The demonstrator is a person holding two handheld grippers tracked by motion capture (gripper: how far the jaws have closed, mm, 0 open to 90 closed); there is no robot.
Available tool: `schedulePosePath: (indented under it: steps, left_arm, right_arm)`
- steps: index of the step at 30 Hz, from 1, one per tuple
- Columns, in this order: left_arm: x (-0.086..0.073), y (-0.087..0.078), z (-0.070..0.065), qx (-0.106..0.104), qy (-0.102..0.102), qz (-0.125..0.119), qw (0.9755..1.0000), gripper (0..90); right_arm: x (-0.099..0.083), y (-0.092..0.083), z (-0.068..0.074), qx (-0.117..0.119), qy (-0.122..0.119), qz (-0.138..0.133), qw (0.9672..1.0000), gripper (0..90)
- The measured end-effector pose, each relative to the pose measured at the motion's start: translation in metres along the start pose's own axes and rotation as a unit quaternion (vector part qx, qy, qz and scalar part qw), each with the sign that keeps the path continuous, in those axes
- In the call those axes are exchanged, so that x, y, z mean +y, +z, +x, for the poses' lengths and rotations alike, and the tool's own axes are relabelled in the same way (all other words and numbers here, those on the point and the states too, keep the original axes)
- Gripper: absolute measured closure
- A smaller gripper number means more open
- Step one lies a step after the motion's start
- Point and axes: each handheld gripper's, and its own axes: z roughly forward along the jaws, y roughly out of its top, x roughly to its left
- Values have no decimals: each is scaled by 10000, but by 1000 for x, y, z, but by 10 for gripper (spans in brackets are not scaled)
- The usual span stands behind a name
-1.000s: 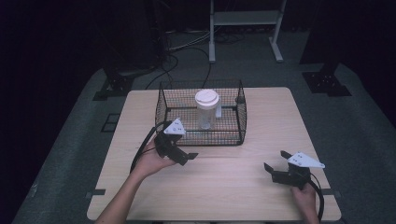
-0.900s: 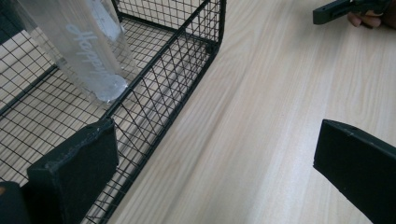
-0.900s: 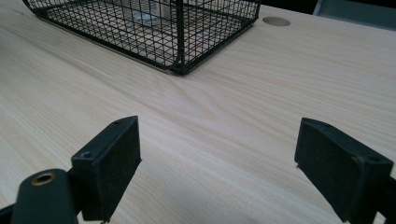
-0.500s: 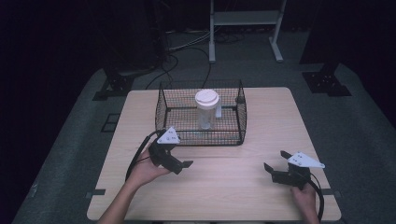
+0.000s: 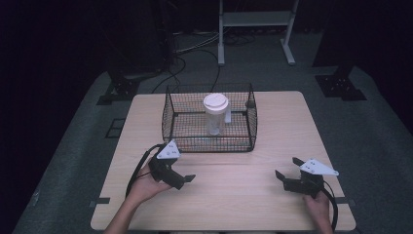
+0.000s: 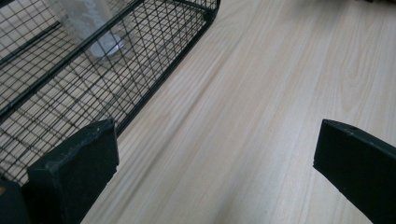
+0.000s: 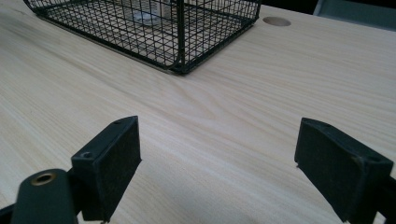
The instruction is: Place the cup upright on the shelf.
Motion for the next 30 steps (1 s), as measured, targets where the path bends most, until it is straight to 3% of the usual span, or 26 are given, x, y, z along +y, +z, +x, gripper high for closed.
schedulePosePath:
  steps: [19, 30]
  left_arm:
    - [-36, -8, -3, 205, -228, -72, 9995, 0]
    - [-63, -14, -4, 352, -595, -435, 9967, 0]
  right_arm:
    - [0, 0, 0, 1, -6, 9, 10000, 135]
    - [0, 0, 0, 12, -30, 6, 10000, 135]
